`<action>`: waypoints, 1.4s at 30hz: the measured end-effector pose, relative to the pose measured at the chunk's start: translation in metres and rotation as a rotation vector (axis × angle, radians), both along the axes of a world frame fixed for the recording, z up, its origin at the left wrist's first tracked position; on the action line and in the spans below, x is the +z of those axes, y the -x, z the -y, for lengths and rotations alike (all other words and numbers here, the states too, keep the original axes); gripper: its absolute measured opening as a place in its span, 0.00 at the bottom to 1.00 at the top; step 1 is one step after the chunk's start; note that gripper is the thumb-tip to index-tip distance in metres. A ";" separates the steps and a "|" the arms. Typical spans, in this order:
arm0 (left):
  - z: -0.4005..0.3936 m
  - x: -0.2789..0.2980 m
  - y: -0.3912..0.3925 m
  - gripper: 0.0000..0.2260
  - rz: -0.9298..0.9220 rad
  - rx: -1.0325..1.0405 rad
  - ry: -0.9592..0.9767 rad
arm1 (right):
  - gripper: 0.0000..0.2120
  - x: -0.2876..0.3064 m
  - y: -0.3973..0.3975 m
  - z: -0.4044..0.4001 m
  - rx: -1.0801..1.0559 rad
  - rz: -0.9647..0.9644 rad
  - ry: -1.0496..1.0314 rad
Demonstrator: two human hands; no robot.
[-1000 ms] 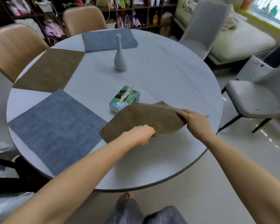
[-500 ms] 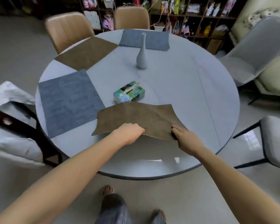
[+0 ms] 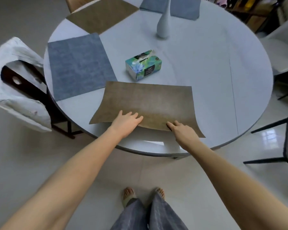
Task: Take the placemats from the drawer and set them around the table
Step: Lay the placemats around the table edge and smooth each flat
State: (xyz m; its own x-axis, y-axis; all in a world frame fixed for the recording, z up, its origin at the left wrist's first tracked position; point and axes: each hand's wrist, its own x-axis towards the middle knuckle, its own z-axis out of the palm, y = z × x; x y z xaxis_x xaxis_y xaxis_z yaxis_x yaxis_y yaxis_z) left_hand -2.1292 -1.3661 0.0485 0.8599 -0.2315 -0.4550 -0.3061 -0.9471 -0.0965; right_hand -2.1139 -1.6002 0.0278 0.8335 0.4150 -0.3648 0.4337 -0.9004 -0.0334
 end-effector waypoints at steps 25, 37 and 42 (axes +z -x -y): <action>0.022 -0.074 0.022 0.36 -0.151 0.226 0.294 | 0.21 -0.045 0.023 0.008 -0.187 0.110 0.048; -0.006 -0.016 -0.072 0.32 0.018 0.904 0.943 | 0.22 0.012 -0.042 -0.011 -0.510 -0.216 -0.580; -0.011 -0.009 -0.133 0.32 -0.048 1.367 1.425 | 0.18 0.002 -0.144 -0.045 -0.854 -0.273 -0.947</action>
